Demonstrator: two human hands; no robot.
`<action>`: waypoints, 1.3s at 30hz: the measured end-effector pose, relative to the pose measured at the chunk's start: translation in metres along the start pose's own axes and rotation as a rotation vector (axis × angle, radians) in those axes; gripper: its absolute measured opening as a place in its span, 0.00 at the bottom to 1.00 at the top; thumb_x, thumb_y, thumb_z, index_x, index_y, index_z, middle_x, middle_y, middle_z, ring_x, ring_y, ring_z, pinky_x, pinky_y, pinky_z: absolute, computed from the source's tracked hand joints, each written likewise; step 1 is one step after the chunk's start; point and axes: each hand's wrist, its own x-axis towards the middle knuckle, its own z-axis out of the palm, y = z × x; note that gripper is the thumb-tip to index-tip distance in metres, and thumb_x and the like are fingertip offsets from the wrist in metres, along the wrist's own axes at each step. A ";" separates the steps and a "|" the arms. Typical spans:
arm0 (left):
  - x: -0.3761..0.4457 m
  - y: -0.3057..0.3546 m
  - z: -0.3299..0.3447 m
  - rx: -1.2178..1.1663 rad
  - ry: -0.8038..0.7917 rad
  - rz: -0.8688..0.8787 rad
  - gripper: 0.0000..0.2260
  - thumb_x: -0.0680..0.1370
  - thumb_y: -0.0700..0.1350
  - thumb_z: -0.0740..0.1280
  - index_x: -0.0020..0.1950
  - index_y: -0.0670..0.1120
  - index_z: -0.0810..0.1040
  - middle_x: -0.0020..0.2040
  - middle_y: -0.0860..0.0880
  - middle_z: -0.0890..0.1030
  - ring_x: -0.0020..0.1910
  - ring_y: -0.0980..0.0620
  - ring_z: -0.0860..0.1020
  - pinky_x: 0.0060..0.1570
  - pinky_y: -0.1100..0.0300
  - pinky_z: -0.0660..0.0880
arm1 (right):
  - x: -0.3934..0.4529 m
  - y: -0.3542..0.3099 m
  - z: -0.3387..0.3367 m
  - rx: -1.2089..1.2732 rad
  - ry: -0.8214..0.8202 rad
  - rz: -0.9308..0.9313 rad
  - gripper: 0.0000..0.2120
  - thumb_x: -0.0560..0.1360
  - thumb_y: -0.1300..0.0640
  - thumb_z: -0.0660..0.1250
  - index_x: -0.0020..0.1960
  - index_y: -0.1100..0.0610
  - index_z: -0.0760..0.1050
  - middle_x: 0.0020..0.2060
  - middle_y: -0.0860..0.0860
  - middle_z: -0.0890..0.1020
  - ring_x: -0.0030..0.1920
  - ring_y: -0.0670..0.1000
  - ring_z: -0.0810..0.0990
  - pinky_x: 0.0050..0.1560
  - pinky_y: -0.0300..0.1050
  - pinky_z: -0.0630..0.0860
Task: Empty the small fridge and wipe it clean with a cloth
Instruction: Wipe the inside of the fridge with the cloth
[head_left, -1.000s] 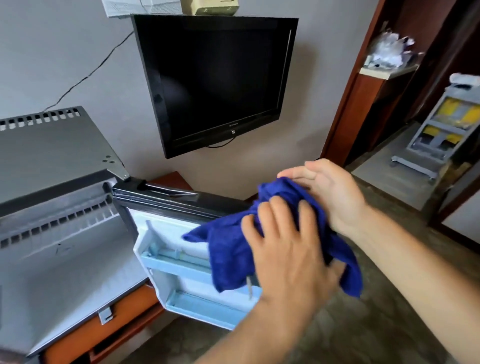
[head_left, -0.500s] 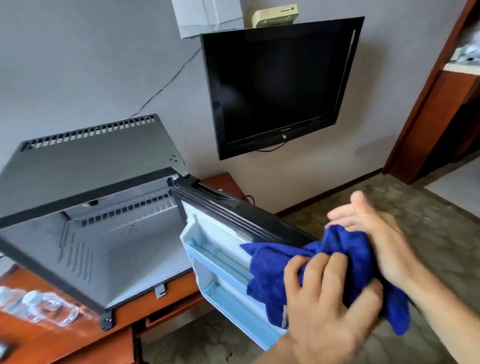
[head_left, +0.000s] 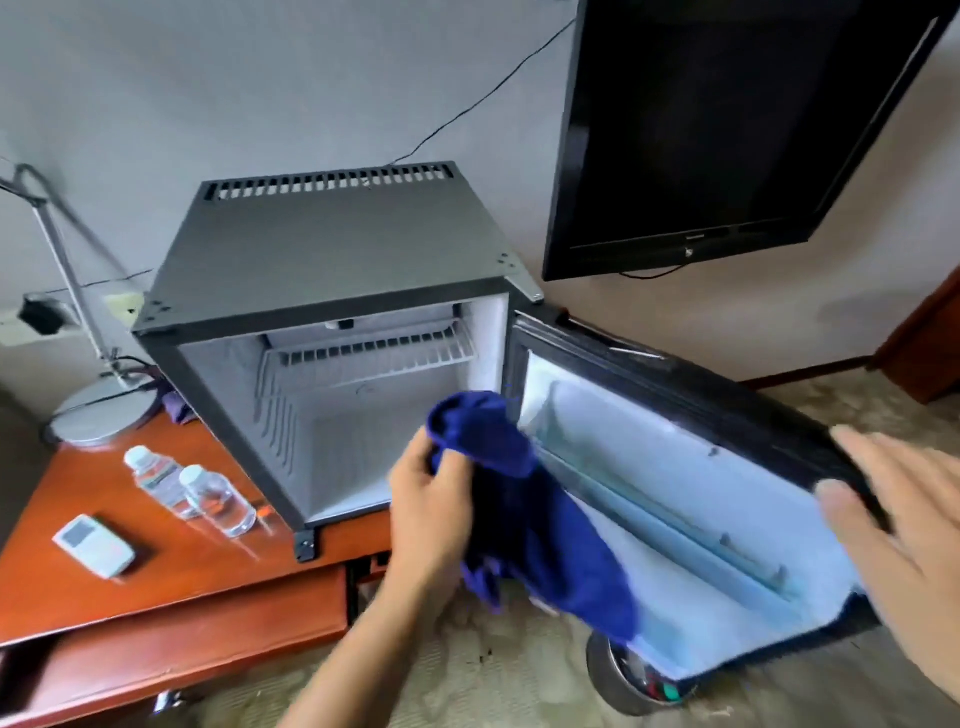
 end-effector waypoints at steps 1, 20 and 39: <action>0.015 -0.016 -0.026 0.028 0.031 -0.047 0.13 0.81 0.38 0.66 0.48 0.55 0.86 0.37 0.56 0.82 0.38 0.57 0.74 0.39 0.57 0.72 | 0.003 -0.004 0.011 -0.110 -0.071 0.060 0.31 0.79 0.32 0.51 0.77 0.45 0.63 0.73 0.52 0.69 0.74 0.59 0.66 0.71 0.66 0.65; 0.125 -0.084 -0.170 -0.037 -0.247 -0.450 0.11 0.83 0.37 0.62 0.57 0.43 0.84 0.53 0.37 0.86 0.53 0.38 0.84 0.57 0.43 0.81 | 0.048 -0.324 0.204 0.380 -0.472 -0.082 0.43 0.70 0.36 0.69 0.79 0.36 0.53 0.79 0.48 0.57 0.79 0.51 0.56 0.77 0.55 0.59; 0.131 -0.090 -0.214 1.168 -0.195 0.455 0.13 0.74 0.35 0.67 0.57 0.43 0.81 0.50 0.49 0.79 0.48 0.45 0.78 0.43 0.54 0.75 | 0.171 -0.321 0.425 0.154 -0.710 0.224 0.46 0.72 0.47 0.70 0.81 0.47 0.46 0.79 0.60 0.48 0.75 0.68 0.60 0.69 0.60 0.68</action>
